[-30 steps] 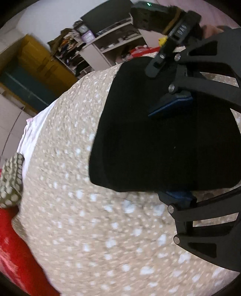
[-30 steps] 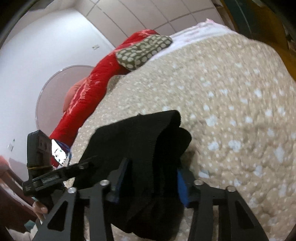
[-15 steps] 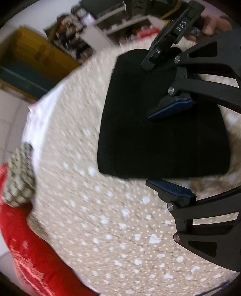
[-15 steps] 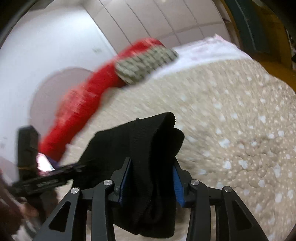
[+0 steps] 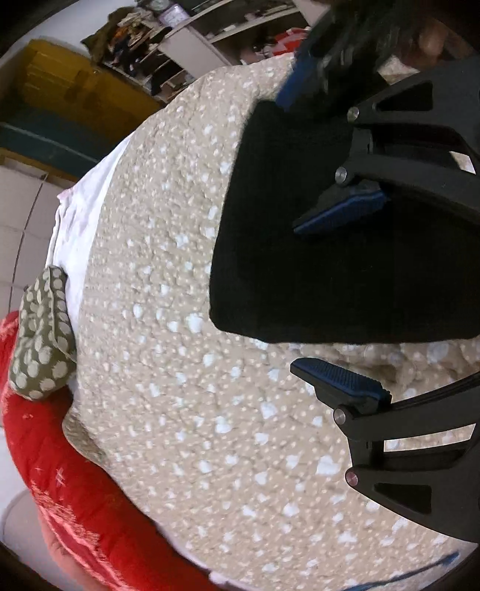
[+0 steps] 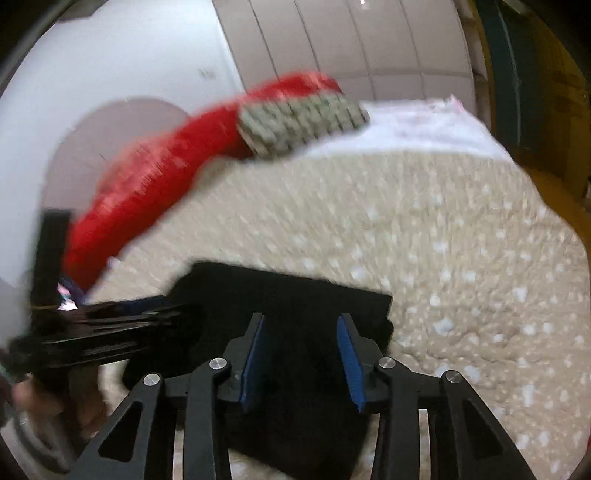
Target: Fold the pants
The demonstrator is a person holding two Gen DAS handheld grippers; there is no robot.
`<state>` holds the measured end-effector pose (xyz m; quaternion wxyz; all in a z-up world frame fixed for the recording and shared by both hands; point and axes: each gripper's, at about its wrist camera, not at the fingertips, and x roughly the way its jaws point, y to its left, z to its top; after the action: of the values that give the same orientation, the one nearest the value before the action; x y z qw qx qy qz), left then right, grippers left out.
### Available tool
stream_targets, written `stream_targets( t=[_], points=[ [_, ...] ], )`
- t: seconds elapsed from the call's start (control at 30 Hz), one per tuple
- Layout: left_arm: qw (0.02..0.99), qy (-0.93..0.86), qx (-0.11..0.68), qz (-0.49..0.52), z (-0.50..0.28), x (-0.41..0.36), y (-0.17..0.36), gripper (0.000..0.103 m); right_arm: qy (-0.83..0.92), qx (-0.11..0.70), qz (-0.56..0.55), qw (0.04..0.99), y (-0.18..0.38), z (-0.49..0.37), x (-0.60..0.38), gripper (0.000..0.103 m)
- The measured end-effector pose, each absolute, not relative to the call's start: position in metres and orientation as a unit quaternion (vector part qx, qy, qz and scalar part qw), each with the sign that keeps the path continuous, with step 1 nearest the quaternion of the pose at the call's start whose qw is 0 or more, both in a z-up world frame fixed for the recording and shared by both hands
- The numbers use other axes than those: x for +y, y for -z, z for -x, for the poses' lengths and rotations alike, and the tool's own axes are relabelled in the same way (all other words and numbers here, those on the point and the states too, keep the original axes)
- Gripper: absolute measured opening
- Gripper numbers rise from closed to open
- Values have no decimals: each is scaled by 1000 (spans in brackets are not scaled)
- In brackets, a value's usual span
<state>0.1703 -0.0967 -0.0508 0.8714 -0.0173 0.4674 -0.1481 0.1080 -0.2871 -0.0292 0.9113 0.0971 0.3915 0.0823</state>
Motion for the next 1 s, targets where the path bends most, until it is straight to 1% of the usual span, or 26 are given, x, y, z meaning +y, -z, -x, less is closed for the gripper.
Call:
stream_targets(
  t=[0.03, 0.07, 0.23, 0.3, 0.43, 0.5, 0.67, 0.87, 1.0],
  points=[
    [872, 148, 467, 22, -170, -95, 51, 76, -70, 411, -89, 904, 42, -117, -287, 37],
    [872, 145, 467, 21, -169, -96, 50, 76, -67, 411, -86, 905, 44, -118, -286, 37],
    [878, 139, 459, 1, -164, -100, 48, 76, -77, 398, -63, 912, 15, -85, -272, 36],
    [879, 137, 456, 1, -162, -101, 49, 76, -86, 391, -46, 915, 12, -66, -262, 36],
    [880, 137, 455, 5, -158, -102, 49, 76, -58, 390, 5, 919, 42, -45, -242, 38],
    [884, 132, 449, -7, -154, -104, 46, 76, -53, 381, 19, 923, 39, -40, -239, 37],
    [887, 127, 444, -8, -143, -100, 37, 75, -64, 368, -43, 927, 12, -39, -253, 37],
    [899, 112, 423, -23, -122, -92, 26, 75, -33, 359, -47, 932, 1, -42, -252, 38],
    [900, 108, 422, -5, -110, -81, 24, 75, -21, 359, -69, 931, 1, -42, -256, 38]
  ],
)
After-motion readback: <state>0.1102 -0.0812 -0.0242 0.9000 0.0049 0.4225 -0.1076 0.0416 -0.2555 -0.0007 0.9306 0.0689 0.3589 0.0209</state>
